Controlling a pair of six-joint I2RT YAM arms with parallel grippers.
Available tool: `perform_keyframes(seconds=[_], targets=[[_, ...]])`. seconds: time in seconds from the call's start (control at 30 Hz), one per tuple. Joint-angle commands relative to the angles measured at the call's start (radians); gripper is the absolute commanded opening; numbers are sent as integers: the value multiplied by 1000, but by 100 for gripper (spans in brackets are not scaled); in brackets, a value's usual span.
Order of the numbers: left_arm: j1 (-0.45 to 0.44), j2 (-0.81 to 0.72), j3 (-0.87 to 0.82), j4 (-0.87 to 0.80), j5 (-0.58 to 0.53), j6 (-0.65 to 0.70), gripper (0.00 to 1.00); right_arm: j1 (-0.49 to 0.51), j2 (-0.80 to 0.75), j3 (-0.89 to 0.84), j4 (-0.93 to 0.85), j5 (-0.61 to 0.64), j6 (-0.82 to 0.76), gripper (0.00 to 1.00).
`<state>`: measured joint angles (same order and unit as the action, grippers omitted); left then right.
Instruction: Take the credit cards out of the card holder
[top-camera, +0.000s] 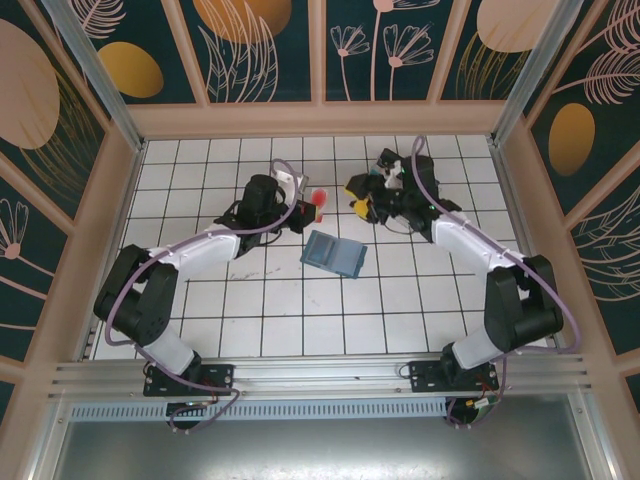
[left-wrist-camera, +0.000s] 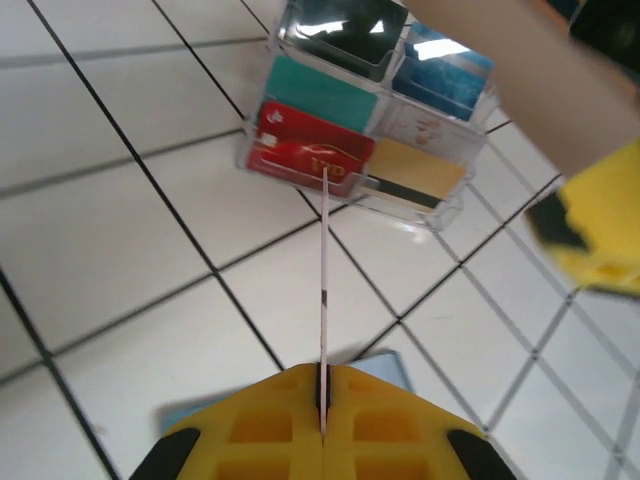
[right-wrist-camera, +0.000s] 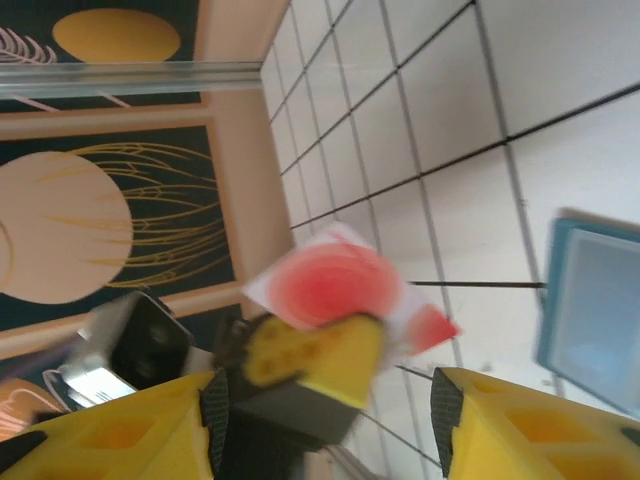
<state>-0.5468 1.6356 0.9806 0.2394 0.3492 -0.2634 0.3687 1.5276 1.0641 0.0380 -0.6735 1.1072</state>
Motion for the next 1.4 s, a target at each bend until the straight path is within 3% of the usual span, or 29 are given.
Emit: perform_keyframes(seconds=[0.0, 0.3, 0.47, 0.63, 0.83, 1.07, 1.17, 1.27, 1.33, 1.37], targets=[[-19, -28, -2, 60, -122, 231, 0, 28, 62, 132, -113, 32, 120, 59], [-55, -57, -23, 76, -159, 398, 0, 40, 202, 278, -282, 13, 198, 55], [-73, -58, -43, 84, -157, 442, 0, 67, 283, 371, -354, -32, 190, 46], [-77, -56, -54, 82, -174, 470, 0, 68, 301, 404, -373, -42, 198, 44], [-78, -47, -63, 84, -230, 498, 0, 70, 306, 407, -398, -82, 203, 23], [-79, -33, -60, 92, -272, 525, 0, 76, 316, 421, -419, -119, 201, 21], [-78, -38, -64, 97, -277, 528, 0, 73, 318, 428, -428, -123, 198, 14], [-79, -44, -65, 92, -289, 522, 11, 64, 318, 432, -436, -115, 191, 1], [-79, -50, -68, 82, -297, 516, 19, 58, 315, 427, -438, -112, 186, 0], [-79, -52, -69, 75, -305, 509, 29, 53, 314, 426, -444, -108, 180, 0]])
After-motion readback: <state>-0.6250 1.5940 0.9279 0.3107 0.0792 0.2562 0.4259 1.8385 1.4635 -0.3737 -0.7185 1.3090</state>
